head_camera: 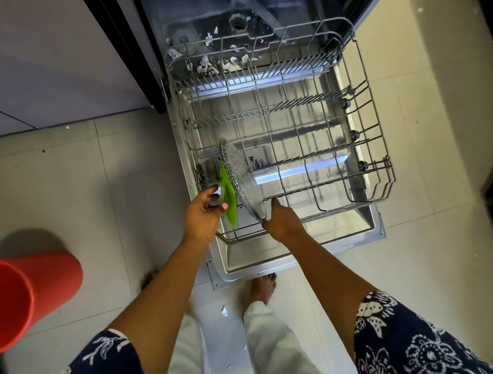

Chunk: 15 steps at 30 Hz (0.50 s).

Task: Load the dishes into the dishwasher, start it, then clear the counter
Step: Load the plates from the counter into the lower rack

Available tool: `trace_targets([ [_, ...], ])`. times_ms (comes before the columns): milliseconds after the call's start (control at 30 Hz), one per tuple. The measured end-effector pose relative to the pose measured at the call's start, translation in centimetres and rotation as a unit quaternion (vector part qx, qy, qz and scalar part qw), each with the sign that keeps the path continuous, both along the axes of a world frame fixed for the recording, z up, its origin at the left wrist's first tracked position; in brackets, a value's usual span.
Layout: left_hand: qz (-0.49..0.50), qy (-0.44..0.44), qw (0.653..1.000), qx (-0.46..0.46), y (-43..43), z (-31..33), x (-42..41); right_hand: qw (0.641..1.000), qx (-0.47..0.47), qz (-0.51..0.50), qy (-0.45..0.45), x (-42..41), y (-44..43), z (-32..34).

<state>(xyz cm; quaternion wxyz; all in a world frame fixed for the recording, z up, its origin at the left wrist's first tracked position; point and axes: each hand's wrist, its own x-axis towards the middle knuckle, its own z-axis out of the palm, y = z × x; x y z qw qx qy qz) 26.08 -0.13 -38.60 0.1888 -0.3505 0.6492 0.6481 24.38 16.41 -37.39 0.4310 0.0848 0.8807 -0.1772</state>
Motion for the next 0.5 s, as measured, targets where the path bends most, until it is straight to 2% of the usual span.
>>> trace_targets([
  [133,-0.027,0.006,0.999,-0.03,-1.1,6.0,-0.2,1.0,-0.003,-0.02,0.02,0.2,0.2,7.1],
  [300,-0.032,0.063,0.996,-0.057,-3.6,15.1,-0.1,0.995,-0.04,-0.053,0.077,1.6,-2.0,16.5],
  [500,0.051,0.135,0.987,-0.072,-11.2,25.8,-0.1,0.977,-0.115,-0.039,0.177,-0.8,-13.9,26.9],
])
